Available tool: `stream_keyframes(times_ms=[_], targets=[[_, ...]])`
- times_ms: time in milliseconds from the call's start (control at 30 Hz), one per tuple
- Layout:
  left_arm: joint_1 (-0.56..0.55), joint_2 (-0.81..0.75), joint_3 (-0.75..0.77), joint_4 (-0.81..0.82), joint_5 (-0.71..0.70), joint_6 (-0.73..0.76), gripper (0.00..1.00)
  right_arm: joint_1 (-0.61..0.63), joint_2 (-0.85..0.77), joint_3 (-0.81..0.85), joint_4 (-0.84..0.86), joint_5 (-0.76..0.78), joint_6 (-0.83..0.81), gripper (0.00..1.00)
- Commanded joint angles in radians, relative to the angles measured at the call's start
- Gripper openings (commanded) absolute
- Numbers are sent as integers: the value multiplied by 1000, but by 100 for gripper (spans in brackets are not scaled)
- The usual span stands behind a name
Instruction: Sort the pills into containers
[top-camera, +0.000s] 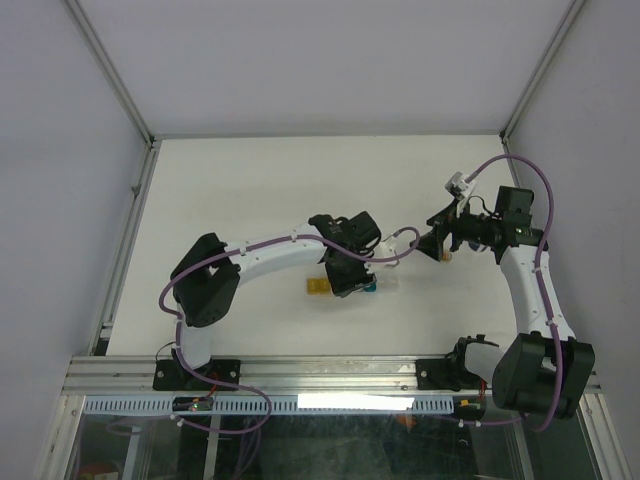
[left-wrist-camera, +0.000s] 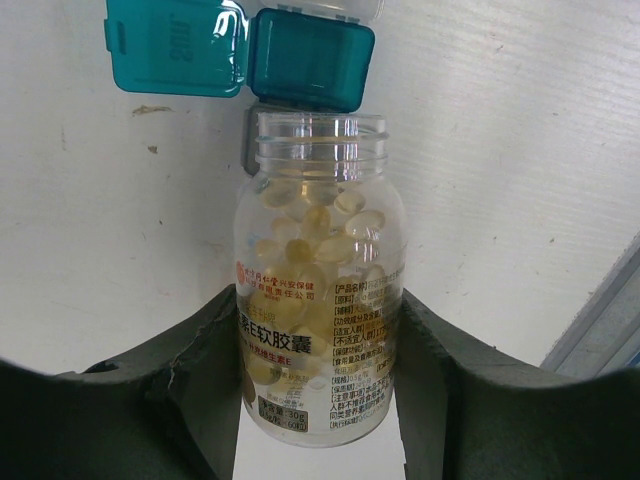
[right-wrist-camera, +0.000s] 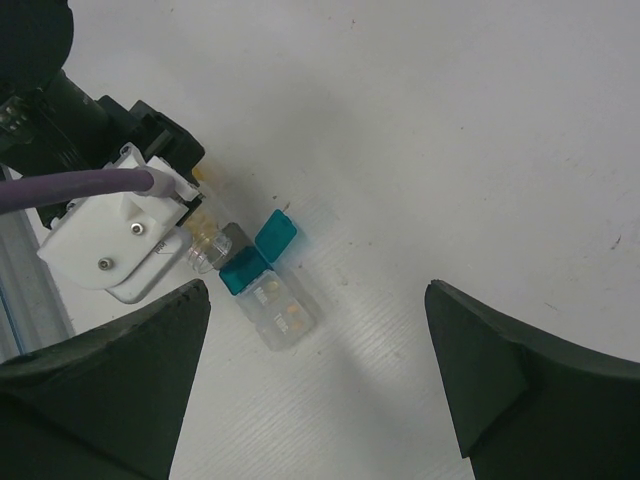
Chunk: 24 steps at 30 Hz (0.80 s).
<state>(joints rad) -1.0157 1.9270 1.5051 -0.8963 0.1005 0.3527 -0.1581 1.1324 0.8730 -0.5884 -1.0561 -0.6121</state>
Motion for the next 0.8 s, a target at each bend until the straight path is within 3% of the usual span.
stream_keyframes(times_ms=[0,467,700,767], targets=[[-27,-15,61,-8,-15,-16,0,-9,-27,13,3,-32,-17,92],[-16,-18,45,4,-25,-6,0,-14,-29,11,3,-34,-18,92],[-20,24,107,-53,-29,-25,0,-17,-29,10,2,-33,-18,92],[-16,7,62,-21,-63,-9,0,-18,-30,11,1,-33,-18,92]])
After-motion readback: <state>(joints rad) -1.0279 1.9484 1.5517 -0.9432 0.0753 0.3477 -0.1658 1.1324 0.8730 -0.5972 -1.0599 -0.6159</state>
